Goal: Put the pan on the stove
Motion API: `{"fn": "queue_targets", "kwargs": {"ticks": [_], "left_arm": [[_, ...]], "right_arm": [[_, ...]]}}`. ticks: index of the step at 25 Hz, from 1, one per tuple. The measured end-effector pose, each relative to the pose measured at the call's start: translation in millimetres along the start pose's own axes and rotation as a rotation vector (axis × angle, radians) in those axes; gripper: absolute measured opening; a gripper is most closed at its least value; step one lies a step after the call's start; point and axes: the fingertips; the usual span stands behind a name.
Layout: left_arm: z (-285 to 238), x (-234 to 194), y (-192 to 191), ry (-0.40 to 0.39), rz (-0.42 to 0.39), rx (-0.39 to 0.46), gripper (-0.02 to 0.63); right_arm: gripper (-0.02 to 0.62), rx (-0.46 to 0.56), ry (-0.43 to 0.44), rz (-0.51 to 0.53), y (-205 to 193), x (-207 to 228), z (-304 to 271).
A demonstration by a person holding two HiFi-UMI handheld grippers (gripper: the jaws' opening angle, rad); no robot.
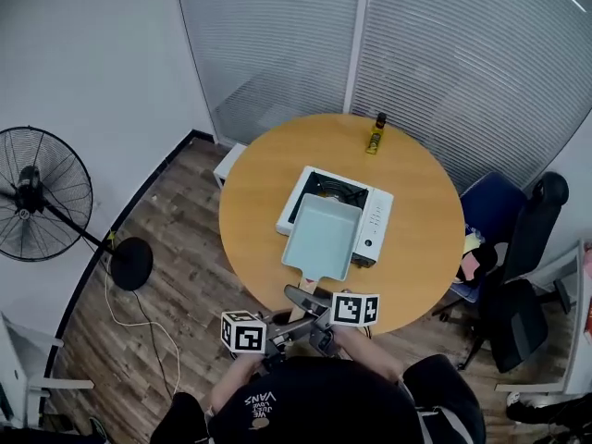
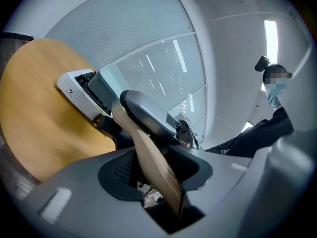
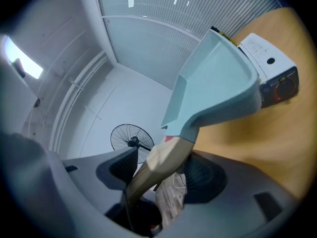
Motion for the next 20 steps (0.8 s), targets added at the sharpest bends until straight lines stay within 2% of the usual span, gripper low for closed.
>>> {"fn": "queue_targets", "kwargs": {"ticks": [7,12,16,20], "left_arm": [[18.6,-11.6,14.3,-0.079,0.01,-0.11,0.156],[26.9,-15.9,14.1,-0.12,0.027,-0.156,0.156],[20.4,-16.9,12.0,-0.135,0.028,-0.183,0.156],[6.3,-20.7,11.9,-0.127,0.031,-0.167,0.156]], "right_arm": [[0.265,0.127,-0.069,-0.016,3.3,1.7,-19.6],[0.265,0.198,-0.104,-0.028,1.1,4.4,-22.0],[0.265,0.225,-0.12,-0.03,6.0,11.2,-16.4],[0.265,0.211,-0.122,-0.023,15.1,19.8,-11.0]]}}
Point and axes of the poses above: the fingertips, and each gripper's own axes: z backward along the fingers, x to its right, y out of its top, and after that the axes turned 9 degrees about x, right-handed
